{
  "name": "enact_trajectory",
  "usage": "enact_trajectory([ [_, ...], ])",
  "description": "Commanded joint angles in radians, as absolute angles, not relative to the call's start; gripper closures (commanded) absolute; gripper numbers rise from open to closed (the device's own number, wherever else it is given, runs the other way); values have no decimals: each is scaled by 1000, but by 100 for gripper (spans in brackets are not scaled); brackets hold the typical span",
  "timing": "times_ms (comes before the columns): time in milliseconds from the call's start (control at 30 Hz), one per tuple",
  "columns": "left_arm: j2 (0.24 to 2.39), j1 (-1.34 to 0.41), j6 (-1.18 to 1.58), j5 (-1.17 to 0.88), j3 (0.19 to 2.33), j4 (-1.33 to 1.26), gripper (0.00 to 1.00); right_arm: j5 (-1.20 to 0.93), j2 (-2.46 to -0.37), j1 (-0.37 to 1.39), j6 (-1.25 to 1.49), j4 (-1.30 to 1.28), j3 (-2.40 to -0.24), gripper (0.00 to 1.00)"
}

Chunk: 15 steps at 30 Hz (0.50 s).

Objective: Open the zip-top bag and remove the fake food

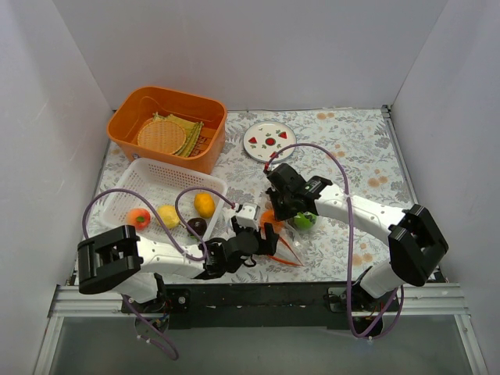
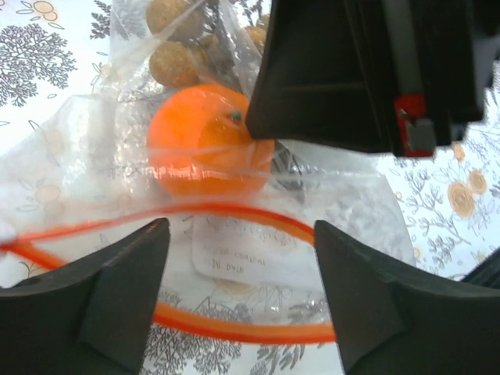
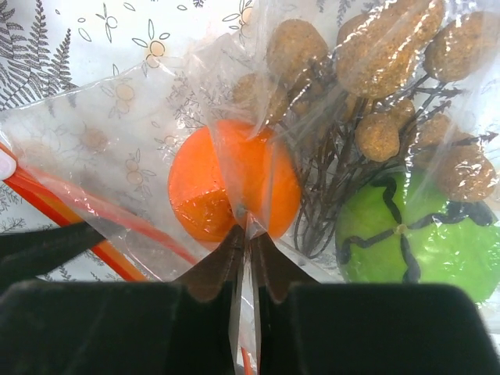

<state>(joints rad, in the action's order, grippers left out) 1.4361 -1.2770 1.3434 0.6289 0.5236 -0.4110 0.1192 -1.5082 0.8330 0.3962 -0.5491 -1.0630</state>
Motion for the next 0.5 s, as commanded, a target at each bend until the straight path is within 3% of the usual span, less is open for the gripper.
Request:
enact_trajectory([
  [0, 1367, -1308, 1324, 658, 497, -419, 35, 120, -1490, 836, 406, -552, -1089, 87],
  [133, 1373, -1327, 1313, 670, 485, -417, 57, 107, -1471, 836, 413, -551, -1091, 90],
  [233, 1393, -1330, 1325, 684, 494, -391, 81, 110, -1457, 836, 416, -560, -1097, 95],
  [367, 1399, -1339, 1368, 706, 492, -359, 86, 121, -1433, 836, 422, -566, -1108, 94],
  [433, 1411, -1339, 1394, 724, 495, -338, 88, 117, -1425, 836, 422, -577, -1120, 85],
  [467, 1417, -1338, 1422, 733, 509, -304, 90, 120, -1405, 839, 422, -575, -1120, 75],
])
